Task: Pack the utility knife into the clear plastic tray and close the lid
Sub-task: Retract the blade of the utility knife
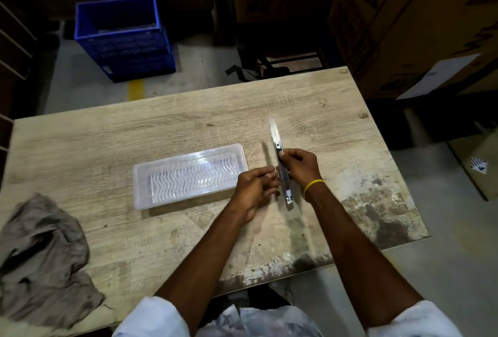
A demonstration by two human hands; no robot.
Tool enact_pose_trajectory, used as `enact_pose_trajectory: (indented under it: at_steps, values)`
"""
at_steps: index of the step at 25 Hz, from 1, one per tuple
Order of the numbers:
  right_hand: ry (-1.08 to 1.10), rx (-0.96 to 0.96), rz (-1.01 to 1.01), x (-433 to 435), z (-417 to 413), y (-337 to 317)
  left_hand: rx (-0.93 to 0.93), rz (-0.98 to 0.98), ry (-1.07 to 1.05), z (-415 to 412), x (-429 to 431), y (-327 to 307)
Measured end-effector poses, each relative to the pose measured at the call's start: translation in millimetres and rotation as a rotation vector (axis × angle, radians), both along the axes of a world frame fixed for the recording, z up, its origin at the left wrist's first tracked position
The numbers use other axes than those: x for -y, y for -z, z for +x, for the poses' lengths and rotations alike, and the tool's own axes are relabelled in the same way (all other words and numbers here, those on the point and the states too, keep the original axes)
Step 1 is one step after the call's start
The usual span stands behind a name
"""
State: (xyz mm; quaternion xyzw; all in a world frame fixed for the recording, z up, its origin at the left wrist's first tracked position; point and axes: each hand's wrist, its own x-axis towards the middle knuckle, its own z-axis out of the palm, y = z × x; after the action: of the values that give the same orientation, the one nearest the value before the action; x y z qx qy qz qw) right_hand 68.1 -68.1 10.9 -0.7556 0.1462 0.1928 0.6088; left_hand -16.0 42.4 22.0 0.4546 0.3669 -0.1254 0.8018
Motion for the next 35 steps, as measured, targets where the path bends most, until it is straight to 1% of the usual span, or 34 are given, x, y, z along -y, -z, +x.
enact_pose_trajectory:
  at_steps: [2, 5, 8, 12, 16, 22, 30, 35]
  values:
    - [-0.114, 0.04, 0.089, -17.2, 3.2, -27.3, 0.07, 0.005, -0.095, -1.9, -19.4, -13.2]
    - [-0.298, 0.115, 0.151, -50.4, -1.3, -62.9, 0.198, 0.028, -0.19, -5.1, -49.1, -40.2]
    - [-0.391, 0.168, 0.221, -84.2, -13.6, -85.2, 0.298, 0.088, -0.249, -15.3, -79.0, -64.5]
    - [-0.382, 0.17, 0.268, -125.2, -31.1, -94.9, 0.277, 0.229, -0.335, -30.6, -114.3, -78.1]
    - [-0.354, 0.154, 0.299, -155.6, -49.7, -97.2, 0.254, 0.275, -0.418, -45.3, -137.3, -81.9]
    - [-0.388, 0.12, 0.285, -179.7, -72.3, -98.7, 0.235, 0.261, -0.522, -62.8, -165.6, -83.9]
    - [-0.378, 0.09, 0.244, -175.6, -90.1, -94.0, 0.226, 0.258, -0.553, -72.3, -181.1, -82.1]
    - [-0.362, 0.073, 0.22, -171.4, -96.1, -90.0, 0.184, 0.281, -0.587, -72.4, -183.9, -79.1]
